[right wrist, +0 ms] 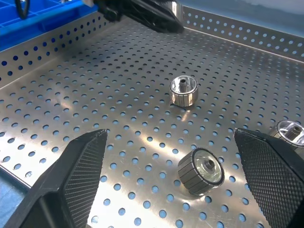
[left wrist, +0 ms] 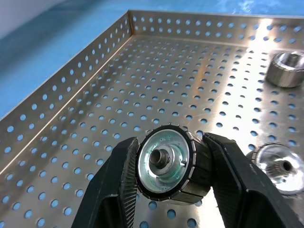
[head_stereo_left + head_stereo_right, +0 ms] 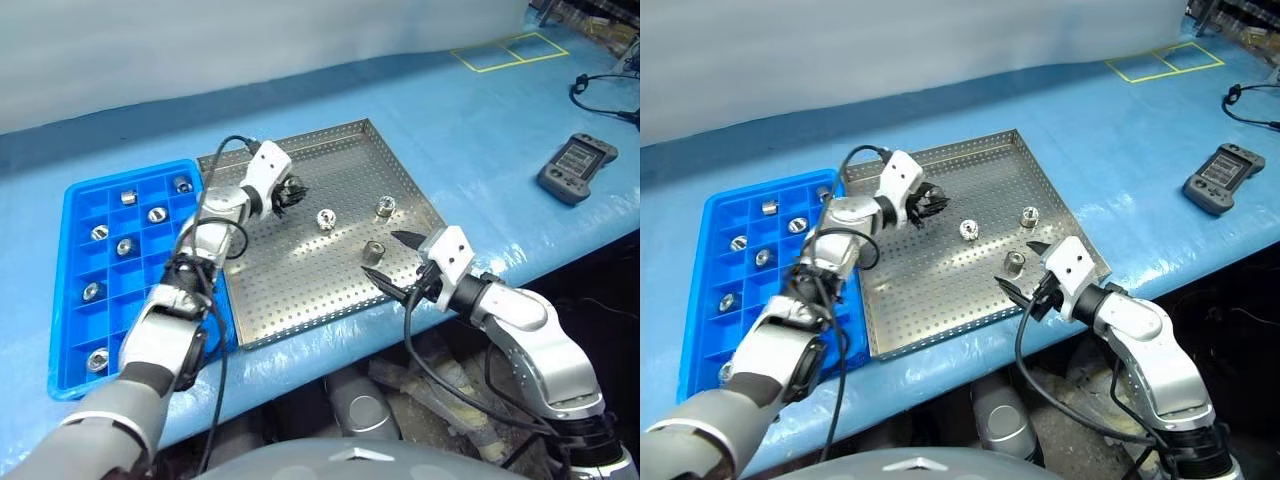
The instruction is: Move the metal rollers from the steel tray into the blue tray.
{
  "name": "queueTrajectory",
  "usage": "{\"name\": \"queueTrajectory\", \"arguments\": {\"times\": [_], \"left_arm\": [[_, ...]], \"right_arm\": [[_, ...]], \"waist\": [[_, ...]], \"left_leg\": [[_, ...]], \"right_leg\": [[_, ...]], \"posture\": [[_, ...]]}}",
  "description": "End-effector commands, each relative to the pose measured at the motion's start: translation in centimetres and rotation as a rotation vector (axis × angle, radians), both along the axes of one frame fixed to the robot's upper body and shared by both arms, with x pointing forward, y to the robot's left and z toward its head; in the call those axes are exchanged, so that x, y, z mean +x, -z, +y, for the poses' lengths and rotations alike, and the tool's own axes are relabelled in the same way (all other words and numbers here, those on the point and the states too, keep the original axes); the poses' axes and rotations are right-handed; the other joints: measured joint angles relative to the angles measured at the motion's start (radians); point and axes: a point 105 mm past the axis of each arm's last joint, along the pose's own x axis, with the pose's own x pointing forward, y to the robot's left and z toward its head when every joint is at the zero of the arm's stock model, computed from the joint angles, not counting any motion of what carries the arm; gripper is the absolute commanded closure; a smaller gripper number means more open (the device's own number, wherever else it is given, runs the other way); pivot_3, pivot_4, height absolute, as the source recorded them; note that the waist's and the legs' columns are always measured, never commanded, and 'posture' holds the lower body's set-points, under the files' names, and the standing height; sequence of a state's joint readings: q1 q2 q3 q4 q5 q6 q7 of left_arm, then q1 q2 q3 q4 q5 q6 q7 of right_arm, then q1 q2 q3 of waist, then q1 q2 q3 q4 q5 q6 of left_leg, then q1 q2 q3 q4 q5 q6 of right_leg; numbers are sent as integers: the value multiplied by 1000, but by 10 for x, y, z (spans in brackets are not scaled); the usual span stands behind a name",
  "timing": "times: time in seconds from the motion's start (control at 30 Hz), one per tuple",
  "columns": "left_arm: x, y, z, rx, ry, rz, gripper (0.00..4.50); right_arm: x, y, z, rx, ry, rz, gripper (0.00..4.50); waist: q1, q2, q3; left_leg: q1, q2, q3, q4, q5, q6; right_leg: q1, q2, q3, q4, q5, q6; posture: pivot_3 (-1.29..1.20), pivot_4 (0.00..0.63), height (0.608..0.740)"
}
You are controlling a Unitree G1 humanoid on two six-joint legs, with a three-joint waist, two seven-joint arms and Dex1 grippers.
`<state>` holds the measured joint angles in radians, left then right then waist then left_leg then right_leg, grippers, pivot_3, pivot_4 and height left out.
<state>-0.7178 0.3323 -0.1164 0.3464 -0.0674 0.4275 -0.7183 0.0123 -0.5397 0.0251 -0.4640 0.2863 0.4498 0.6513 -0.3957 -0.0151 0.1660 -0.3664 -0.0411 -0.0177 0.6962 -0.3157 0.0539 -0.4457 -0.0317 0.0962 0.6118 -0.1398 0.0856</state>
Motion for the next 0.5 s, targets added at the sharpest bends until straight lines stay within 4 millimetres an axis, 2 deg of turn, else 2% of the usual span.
{"name": "queueTrajectory", "arguments": {"times": [0.03,0.2,0.37,0.5], "left_arm": [[-25,-37,20,-35,27,-63,2457],[-62,-50,49,52,-4,-114,2457],[-81,-54,76,89,-126,-142,2457],[-100,-48,86,91,-193,-136,2457]], "right_arm": [[2,-9,9,15,-58,-39,0],[6,-8,24,15,-150,-34,0],[8,-12,42,38,-252,-33,0],[10,-14,56,33,-330,-34,0]], "waist": [[4,0,0],[39,1,0],[111,1,0],[171,1,0]], "left_leg": [[0,0,0,0,0,0],[1,0,-1,0,0,-1],[1,-1,-2,0,0,-1],[0,0,-4,0,1,-2]], "right_leg": [[0,-1,0,0,0,0],[0,-6,-1,0,0,0],[0,-8,-4,0,0,-1],[-1,-8,-7,0,-2,-4]], "posture": [[-309,150,740],[-250,150,740],[-157,150,740],[-112,150,740]]}}
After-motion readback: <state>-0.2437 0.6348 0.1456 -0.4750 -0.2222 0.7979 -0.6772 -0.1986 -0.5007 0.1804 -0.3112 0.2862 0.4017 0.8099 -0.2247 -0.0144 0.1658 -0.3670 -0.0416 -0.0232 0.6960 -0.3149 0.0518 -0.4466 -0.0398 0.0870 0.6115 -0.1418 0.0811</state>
